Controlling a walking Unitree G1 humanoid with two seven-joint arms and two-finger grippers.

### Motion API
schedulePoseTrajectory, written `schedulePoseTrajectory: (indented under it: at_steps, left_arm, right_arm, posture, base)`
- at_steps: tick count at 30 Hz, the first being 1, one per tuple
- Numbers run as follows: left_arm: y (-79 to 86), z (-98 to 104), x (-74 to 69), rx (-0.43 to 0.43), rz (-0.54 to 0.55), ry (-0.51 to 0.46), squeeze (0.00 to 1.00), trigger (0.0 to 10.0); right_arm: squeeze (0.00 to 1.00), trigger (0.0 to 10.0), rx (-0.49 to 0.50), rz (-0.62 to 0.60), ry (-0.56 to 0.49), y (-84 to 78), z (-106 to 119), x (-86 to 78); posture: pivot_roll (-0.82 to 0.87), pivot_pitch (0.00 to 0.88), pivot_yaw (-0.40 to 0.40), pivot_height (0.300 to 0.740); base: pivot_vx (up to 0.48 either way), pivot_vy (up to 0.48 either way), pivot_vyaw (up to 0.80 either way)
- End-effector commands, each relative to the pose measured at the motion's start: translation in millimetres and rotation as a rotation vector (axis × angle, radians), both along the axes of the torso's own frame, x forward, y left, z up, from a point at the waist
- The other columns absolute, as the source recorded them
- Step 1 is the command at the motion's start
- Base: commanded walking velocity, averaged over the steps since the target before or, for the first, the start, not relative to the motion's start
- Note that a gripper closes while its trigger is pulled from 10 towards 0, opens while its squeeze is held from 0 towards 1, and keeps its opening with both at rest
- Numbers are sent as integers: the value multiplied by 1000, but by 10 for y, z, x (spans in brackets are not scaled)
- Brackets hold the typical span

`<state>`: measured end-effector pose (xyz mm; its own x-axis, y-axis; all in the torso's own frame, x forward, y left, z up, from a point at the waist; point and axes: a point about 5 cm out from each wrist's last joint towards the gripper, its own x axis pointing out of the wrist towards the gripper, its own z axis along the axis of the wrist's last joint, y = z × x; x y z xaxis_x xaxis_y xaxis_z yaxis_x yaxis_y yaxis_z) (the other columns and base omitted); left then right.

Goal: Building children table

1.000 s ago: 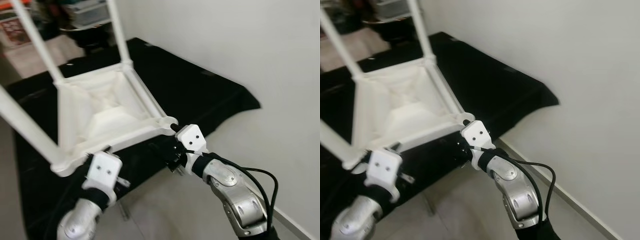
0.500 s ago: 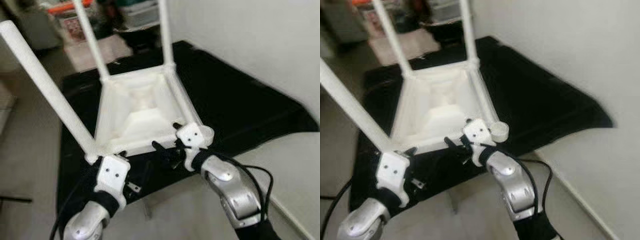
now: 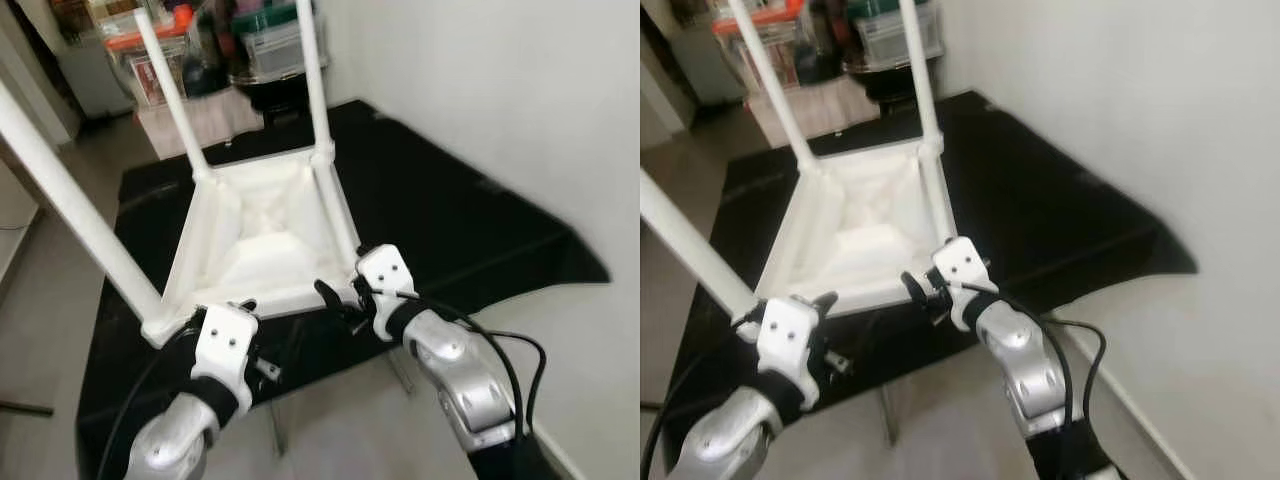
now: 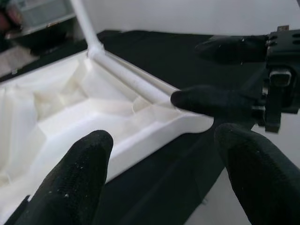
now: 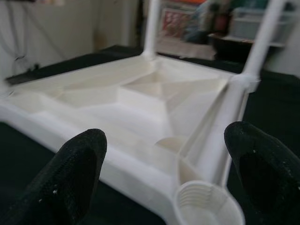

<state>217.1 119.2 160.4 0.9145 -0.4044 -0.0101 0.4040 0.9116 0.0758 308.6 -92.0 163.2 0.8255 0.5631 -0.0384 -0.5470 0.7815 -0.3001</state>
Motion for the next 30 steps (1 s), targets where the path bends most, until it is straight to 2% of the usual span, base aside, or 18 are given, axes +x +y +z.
schedulePoseTrajectory:
  at_steps: [1, 12, 13, 17, 23, 30]
  left_arm:
    - [84, -44, 20, 26, 41, 16, 0, 10000]
    - [178, -31, 86, 23, 96, 8, 0, 10000]
    - [183, -28, 88, 23, 98, 7, 0, 10000]
    - [168, -31, 82, 11, 67, 14, 0, 10000]
    - [164, -34, 86, -2, 56, 16, 0, 10000]
    - [155, -44, 85, -6, 34, 23, 0, 10000]
  right_arm:
    - [0, 10000, -11, 57, -5, 115, -7, -27]
    - [0, 10000, 1, 55, -1, 122, 24, -2]
    - [0, 10000, 16, 28, 0, 109, 31, 17]
    - [0, 10000, 29, -72, -7, 53, 70, 115]
    - [0, 10000, 55, -40, -11, 52, 125, 114]
    - [0, 10000, 50, -102, -42, 22, 149, 162]
  posture:
    - [-58, 83, 101, 740]
    - [-54, 85, 106, 740]
    - [-54, 86, 107, 740]
    - [-54, 85, 111, 740]
    - [-57, 83, 111, 740]
    - [-59, 78, 114, 740]
  base:
    - [0, 0, 800]
    - [0, 0, 800]
    - [0, 0, 800]
    - [72, 0, 0]
    - [323, 0, 133]
    - [352, 0, 0]
